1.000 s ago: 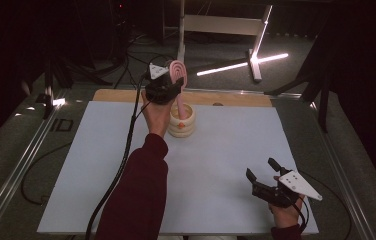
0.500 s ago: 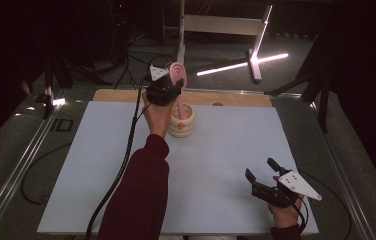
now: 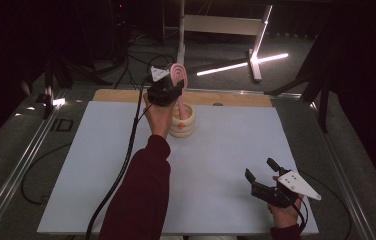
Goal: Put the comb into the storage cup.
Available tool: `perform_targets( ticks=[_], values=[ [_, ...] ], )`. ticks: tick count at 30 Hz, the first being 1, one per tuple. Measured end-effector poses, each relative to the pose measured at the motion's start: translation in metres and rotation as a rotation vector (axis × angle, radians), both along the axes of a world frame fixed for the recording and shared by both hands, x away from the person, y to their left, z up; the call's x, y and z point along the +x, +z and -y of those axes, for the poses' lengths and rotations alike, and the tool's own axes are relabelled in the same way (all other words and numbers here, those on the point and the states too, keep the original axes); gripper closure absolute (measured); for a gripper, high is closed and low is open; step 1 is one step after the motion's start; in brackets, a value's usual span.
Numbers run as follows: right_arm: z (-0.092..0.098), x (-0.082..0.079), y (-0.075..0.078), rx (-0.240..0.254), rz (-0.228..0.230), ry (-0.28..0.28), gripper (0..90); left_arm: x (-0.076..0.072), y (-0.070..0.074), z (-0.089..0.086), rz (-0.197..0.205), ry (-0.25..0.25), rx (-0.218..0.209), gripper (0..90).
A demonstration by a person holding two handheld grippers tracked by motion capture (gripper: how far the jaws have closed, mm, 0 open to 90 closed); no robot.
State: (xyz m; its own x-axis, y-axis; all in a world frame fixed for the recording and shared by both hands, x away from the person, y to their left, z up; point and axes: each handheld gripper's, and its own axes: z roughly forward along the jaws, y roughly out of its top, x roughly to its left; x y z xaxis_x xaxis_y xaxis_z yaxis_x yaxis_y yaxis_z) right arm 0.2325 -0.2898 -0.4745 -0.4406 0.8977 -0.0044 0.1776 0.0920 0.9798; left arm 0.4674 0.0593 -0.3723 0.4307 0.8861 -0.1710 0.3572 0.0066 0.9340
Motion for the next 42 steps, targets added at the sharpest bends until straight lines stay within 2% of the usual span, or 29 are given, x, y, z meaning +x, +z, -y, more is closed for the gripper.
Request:
perform_targets(
  ticks=[11, 25, 42],
  values=[
    [0.000, 0.000, 0.000, 0.001, 0.000, 0.002, 14.6, 0.001, -0.007, 0.001, -0.012, 0.001, -0.005, 63.7],
    [0.000, 0.000, 0.000, 0.003, 0.001, 0.003, 14.6, 0.001, -0.014, 0.008, -0.018, -0.006, 0.016, 63.8],
    [-0.001, 0.001, -0.001, 0.004, -0.004, 0.009, 14.5, 0.002, -0.023, 0.014, -0.030, -0.009, 0.019, 63.8]
  ],
)
